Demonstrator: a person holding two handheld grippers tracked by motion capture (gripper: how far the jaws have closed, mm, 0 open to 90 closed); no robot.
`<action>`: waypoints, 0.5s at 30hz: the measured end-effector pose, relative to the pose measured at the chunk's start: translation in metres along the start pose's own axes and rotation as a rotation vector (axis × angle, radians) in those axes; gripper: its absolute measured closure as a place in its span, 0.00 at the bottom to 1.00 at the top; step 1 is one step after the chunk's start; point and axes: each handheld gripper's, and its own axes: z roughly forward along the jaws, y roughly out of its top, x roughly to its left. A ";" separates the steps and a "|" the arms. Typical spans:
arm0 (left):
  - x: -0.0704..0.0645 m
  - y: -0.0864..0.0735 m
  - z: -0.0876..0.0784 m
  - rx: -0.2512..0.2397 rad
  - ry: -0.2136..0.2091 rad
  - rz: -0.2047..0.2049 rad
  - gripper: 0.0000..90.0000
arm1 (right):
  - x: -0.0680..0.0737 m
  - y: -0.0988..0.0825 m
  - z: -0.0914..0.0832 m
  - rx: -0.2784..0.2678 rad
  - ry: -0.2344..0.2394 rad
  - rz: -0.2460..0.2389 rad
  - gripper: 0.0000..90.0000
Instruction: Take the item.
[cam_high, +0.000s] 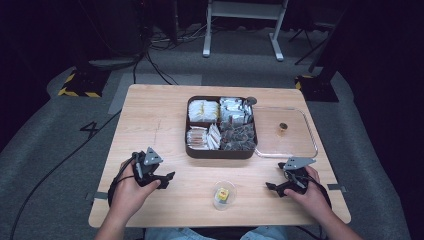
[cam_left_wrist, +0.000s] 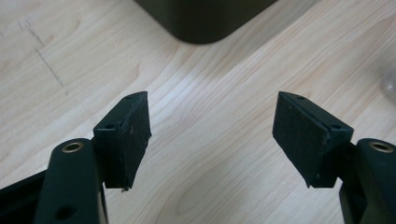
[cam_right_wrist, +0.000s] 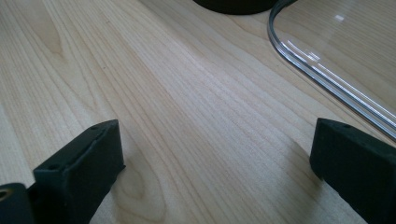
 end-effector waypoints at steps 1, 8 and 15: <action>0.002 -0.002 0.002 0.007 0.002 -0.009 0.31 | 0.000 0.000 0.000 0.000 0.000 0.000 0.03; 0.016 -0.017 0.011 0.043 0.018 -0.037 0.31 | 0.000 0.000 0.000 0.000 0.000 0.000 0.03; 0.024 -0.031 0.019 0.102 0.029 -0.045 0.31 | 0.000 0.000 0.000 -0.002 0.003 0.000 0.03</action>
